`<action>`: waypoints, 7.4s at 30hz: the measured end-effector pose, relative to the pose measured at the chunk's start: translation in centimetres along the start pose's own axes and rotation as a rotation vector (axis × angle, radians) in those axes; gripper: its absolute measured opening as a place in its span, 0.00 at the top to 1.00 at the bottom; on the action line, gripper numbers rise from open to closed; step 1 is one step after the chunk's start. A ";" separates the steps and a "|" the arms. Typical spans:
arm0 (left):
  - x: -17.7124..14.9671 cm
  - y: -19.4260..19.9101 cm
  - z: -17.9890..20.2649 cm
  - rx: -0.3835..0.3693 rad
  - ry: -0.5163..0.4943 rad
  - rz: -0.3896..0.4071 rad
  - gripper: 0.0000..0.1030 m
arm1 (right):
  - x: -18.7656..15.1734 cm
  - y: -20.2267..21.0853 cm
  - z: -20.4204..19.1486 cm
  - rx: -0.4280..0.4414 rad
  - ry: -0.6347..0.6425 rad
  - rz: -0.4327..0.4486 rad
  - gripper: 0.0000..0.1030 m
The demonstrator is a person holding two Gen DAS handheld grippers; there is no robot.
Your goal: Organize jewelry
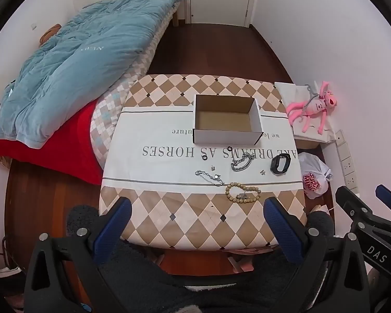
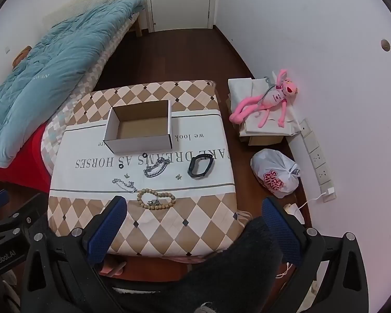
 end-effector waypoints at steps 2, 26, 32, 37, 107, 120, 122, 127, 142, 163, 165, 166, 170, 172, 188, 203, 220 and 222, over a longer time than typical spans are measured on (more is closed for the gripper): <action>0.0 0.0 0.0 0.003 0.001 0.001 0.00 | 0.0 0.1 0.0 -0.003 -0.001 0.002 0.00; 0.3 1.0 0.4 0.004 -0.001 0.027 0.00 | 0.4 0.9 0.0 -0.003 0.000 0.014 0.00; 0.3 1.3 0.6 -0.001 -0.003 0.034 0.00 | 0.4 1.3 0.5 -0.002 -0.001 0.027 0.00; 0.3 1.7 0.4 -0.002 -0.001 0.038 0.00 | 0.4 1.4 0.4 -0.002 0.000 0.029 0.00; 1.8 -8.2 1.0 0.104 -0.027 -0.014 0.00 | 1.4 -6.9 3.4 -0.001 -0.108 -0.061 0.00; -0.4 -20.1 2.9 0.211 -0.112 -0.172 0.00 | -1.3 -20.8 5.6 0.031 -0.221 -0.229 0.09; -0.8 -21.7 3.4 0.217 -0.126 -0.205 0.00 | -1.2 -22.4 6.1 0.028 -0.237 -0.246 0.14; -1.6 -24.6 3.9 0.217 -0.113 -0.256 0.00 | -0.6 -25.6 7.3 0.022 -0.269 -0.247 0.24; -1.6 -26.3 4.0 0.231 -0.109 -0.273 0.00 | 1.2 -32.0 5.7 0.107 -0.241 -0.304 0.88; -4.3 -26.6 7.2 0.025 -0.123 -0.352 0.25 | -5.1 -25.5 2.1 0.118 -0.105 -0.295 0.94; -4.5 -26.7 7.9 0.023 -0.138 -0.339 0.33 | -5.3 -25.5 1.9 0.115 -0.108 -0.297 0.94; -4.5 -26.8 8.2 0.027 -0.148 -0.335 0.42 | -5.4 -25.5 1.9 0.113 -0.107 -0.298 0.94; -4.8 -27.2 9.4 0.043 -0.193 -0.304 0.72 | -5.8 -26.2 2.0 0.088 -0.102 -0.307 0.94; -4.5 -27.4 10.0 0.034 -0.207 -0.294 0.84 | -5.9 -26.6 2.2 0.086 -0.108 -0.313 0.94; -3.5 -23.6 9.0 -0.031 -0.235 -0.155 0.94 | -5.0 -25.6 0.7 0.085 -0.069 -0.285 0.94; -1.0 -17.1 4.2 -0.092 -0.163 -0.068 0.94 | -2.2 -23.2 -3.0 0.177 -0.059 -0.203 0.94; 13.1 -15.0 5.9 -0.234 -0.124 0.016 0.94 | 12.3 -21.0 -3.3 0.274 0.005 -0.014 0.94; 14.2 -16.8 6.0 -0.226 -0.122 -0.012 0.94 | 13.9 -22.5 -3.3 0.271 0.025 -0.035 0.94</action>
Point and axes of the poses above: each gripper's, at about its wrist camera, not at the fingertips, and y roughly against the way its jaws point, z to its right, x to its top, the point moved 1 cm from there along -y, roughly the way its jaws point, and after that the axes turned 11 degrees about y, right-handed, at the moved point
